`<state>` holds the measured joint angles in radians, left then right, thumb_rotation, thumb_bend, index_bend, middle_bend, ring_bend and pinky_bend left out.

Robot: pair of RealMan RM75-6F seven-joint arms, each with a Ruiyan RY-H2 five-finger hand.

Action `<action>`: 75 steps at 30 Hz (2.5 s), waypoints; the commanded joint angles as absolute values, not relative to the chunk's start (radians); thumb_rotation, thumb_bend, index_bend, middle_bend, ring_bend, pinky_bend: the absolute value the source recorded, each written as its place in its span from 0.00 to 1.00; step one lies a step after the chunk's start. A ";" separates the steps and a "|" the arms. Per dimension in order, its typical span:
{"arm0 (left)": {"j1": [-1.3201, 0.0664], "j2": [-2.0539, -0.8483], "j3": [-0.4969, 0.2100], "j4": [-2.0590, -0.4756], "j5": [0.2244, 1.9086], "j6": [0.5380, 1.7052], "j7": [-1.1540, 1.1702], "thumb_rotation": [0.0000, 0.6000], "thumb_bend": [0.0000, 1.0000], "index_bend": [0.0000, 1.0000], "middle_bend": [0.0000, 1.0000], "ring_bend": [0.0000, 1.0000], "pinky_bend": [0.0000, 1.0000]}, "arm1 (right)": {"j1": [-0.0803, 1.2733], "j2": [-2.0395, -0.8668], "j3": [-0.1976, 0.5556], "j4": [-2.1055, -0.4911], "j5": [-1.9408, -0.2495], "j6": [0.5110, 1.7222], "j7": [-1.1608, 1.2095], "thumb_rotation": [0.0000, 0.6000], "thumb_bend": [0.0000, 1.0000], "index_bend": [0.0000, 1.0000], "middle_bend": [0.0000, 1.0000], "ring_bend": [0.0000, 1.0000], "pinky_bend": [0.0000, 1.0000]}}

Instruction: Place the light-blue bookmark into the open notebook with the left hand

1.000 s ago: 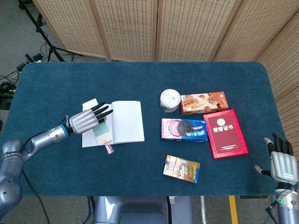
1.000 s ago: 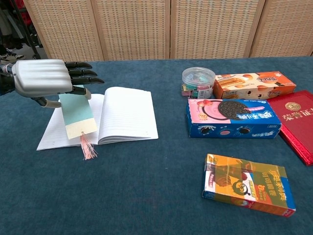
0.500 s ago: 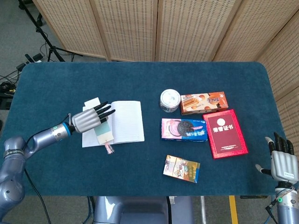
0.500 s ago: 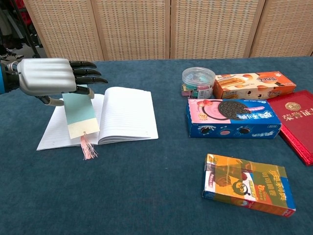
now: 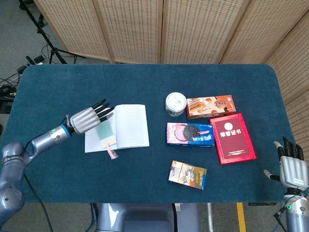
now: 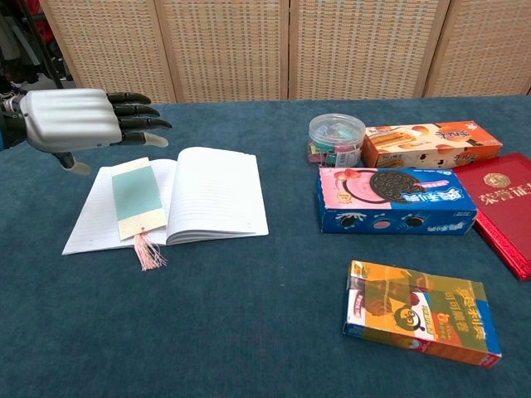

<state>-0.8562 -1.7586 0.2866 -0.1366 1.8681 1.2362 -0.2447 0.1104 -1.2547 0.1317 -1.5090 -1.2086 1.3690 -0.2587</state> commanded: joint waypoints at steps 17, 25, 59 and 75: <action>-0.890 -1.388 0.164 -0.914 1.669 0.942 -0.369 1.00 0.25 0.00 0.00 0.00 0.00 | 0.099 -1.233 0.112 -1.537 -1.272 1.393 -0.213 1.00 0.10 0.12 0.00 0.00 0.00; -0.950 -1.175 0.114 -1.328 1.496 0.692 -0.236 1.00 0.30 0.00 0.00 0.00 0.00 | 0.087 -1.214 0.102 -1.556 -1.307 1.415 -0.181 1.00 0.10 0.12 0.00 0.00 0.00; -1.007 -1.160 0.118 -1.443 1.017 0.446 0.123 1.00 0.73 0.00 0.00 0.00 0.00 | 0.052 -1.171 0.082 -1.588 -1.399 1.471 -0.096 1.00 0.10 0.12 0.00 0.00 0.00; -1.017 -1.223 0.115 -1.349 0.926 0.434 0.150 1.00 0.73 0.00 0.00 0.00 0.00 | 0.050 -1.172 0.084 -1.589 -1.401 1.471 -0.094 1.00 0.10 0.12 0.00 0.00 0.00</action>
<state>-1.0163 -1.2216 0.1141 -1.3505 0.9275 0.4348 0.1483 0.0504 -1.1719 0.0837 -1.5887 -1.4012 1.4709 -0.0943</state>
